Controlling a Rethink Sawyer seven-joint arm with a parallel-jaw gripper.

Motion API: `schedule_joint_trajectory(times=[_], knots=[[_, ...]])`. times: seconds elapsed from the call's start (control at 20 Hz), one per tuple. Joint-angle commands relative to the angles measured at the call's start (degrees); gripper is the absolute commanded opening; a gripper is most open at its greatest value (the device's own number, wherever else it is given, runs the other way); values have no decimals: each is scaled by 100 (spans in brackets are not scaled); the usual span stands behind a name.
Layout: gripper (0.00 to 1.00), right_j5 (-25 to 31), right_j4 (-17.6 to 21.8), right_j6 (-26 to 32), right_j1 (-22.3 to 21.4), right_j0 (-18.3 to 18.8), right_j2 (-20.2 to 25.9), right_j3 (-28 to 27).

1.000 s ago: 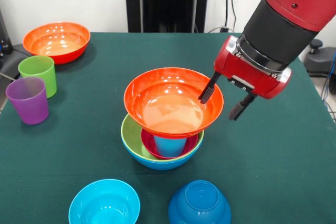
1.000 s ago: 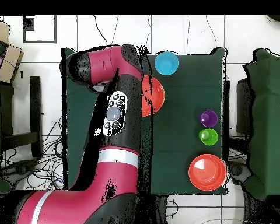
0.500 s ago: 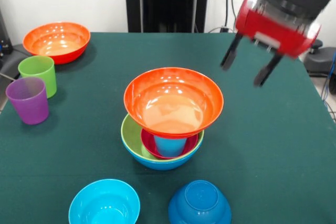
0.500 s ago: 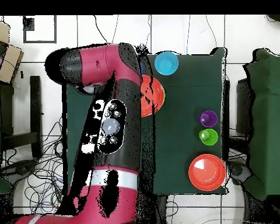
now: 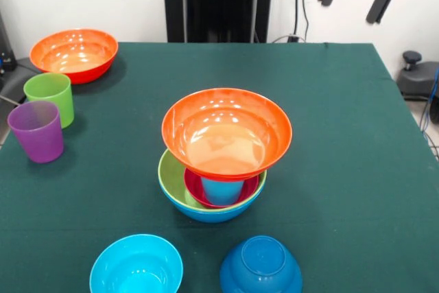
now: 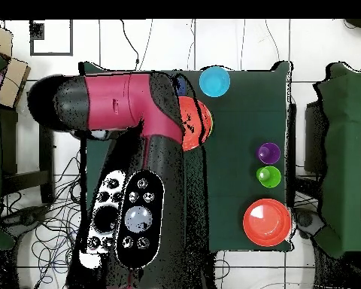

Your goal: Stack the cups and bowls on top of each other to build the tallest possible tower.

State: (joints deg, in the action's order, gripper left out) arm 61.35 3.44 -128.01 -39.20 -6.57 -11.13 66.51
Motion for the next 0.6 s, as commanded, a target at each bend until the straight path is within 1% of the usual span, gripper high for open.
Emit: schedule_joint_trajectory(times=[0.05,0.25,0.4,0.5,0.6], knots=[[100,-824,-88,915,-586,76,823,1879],[100,-1141,-60,892,-906,115,866,2458],[100,-1274,24,751,-1048,64,852,2678],[100,-1457,58,694,-968,119,917,2721],[100,-1536,61,638,-783,208,1013,2627]])
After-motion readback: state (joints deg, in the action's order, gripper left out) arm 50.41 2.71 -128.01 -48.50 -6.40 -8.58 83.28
